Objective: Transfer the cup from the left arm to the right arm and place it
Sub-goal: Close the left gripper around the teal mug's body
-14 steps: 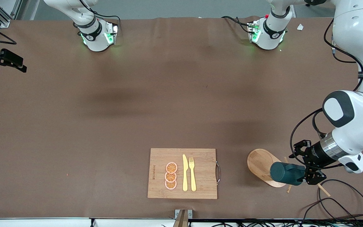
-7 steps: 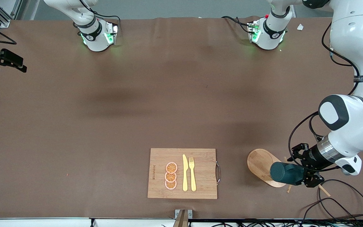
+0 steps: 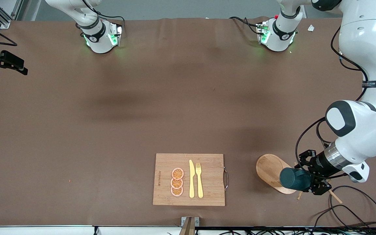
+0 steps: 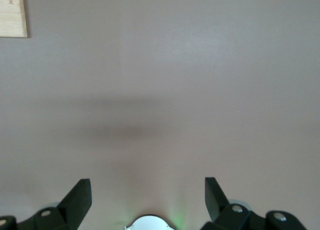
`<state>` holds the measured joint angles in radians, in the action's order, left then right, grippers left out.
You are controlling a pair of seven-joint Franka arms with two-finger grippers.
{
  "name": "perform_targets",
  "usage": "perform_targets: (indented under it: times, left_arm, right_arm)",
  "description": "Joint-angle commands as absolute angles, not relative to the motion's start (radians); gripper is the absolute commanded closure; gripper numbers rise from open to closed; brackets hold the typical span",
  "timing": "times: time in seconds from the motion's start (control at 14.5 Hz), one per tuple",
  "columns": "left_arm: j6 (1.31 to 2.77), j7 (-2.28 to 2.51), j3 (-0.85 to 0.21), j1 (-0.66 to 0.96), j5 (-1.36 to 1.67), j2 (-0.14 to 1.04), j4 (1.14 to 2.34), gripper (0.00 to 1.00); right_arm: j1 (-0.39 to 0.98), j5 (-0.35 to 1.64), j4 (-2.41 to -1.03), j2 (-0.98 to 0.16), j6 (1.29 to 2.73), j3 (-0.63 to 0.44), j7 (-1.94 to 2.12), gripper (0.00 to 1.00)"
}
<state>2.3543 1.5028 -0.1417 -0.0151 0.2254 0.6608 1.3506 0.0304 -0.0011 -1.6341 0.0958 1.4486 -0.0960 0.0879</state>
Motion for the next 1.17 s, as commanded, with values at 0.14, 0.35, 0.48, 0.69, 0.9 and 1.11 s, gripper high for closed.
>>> perform_targets:
  times: [0.14, 0.35, 0.48, 0.69, 0.9, 1.11]
  left_arm:
    - [2.375, 1.520, -0.143, -0.008, 0.233, 0.673, 1.330, 0.02]
    - [2.376, 1.520, -0.143, -0.008, 0.235, 0.678, 1.330, 0.06]
    - [2.376, 1.520, -0.143, -0.002, 0.235, 0.678, 1.330, 0.14]
    - [2.376, 1.522, -0.143, -0.003, 0.235, 0.675, 1.330, 0.27]
    - [2.376, 1.516, -0.143, -0.002, 0.233, 0.666, 1.330, 0.28]
    - [2.375, 1.517, -0.144, 0.011, 0.226, 0.647, 1.330, 0.28]
  right_arm:
    - [0.037, 0.003, -1.658, 0.126, 1.451, -0.098, 0.081, 0.00]
    - [0.037, 0.003, -1.658, 0.126, 1.451, -0.098, 0.081, 0.00]
    - [0.037, 0.003, -1.658, 0.126, 1.451, -0.098, 0.081, 0.00]
    - [0.037, 0.003, -1.658, 0.126, 1.451, -0.098, 0.081, 0.00]
    - [0.037, 0.003, -1.658, 0.124, 1.453, -0.098, 0.083, 0.00]
    - [0.037, 0.003, -1.657, 0.124, 1.451, -0.098, 0.084, 0.00]
